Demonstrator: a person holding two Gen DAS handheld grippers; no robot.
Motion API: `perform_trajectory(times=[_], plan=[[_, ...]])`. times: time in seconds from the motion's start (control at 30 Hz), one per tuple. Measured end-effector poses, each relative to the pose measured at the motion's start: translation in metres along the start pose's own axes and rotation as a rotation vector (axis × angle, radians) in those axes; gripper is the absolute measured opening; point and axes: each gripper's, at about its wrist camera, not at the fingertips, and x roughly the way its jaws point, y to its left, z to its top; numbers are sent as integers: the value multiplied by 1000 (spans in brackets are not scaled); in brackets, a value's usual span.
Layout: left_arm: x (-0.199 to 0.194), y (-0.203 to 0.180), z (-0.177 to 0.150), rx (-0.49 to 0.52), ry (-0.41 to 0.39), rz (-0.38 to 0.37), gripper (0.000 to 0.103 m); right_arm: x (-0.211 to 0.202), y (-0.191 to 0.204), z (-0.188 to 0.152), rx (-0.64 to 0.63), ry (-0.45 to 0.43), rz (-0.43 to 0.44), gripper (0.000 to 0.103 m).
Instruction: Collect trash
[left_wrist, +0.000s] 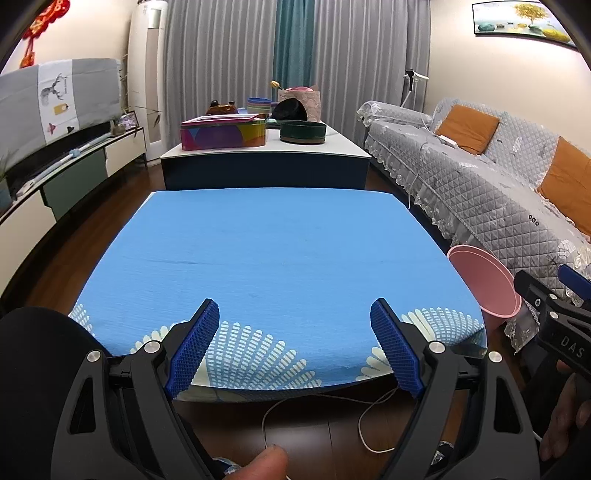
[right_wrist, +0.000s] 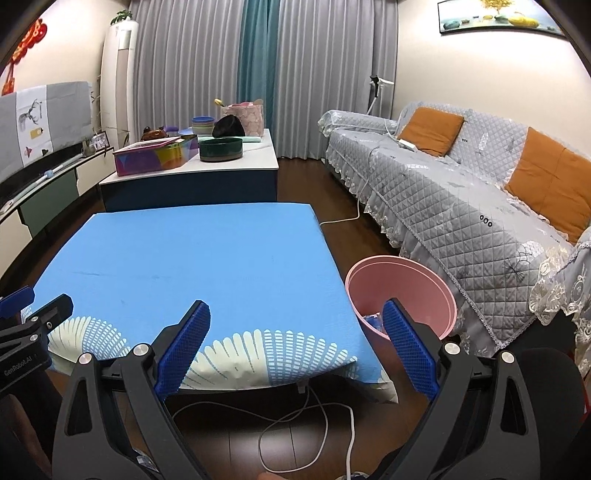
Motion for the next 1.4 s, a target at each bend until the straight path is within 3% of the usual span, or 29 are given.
perform_trajectory(times=[1.4], plan=[[2, -6, -3, -4, 6, -3, 82, 0, -1, 2, 6, 1, 1, 93]])
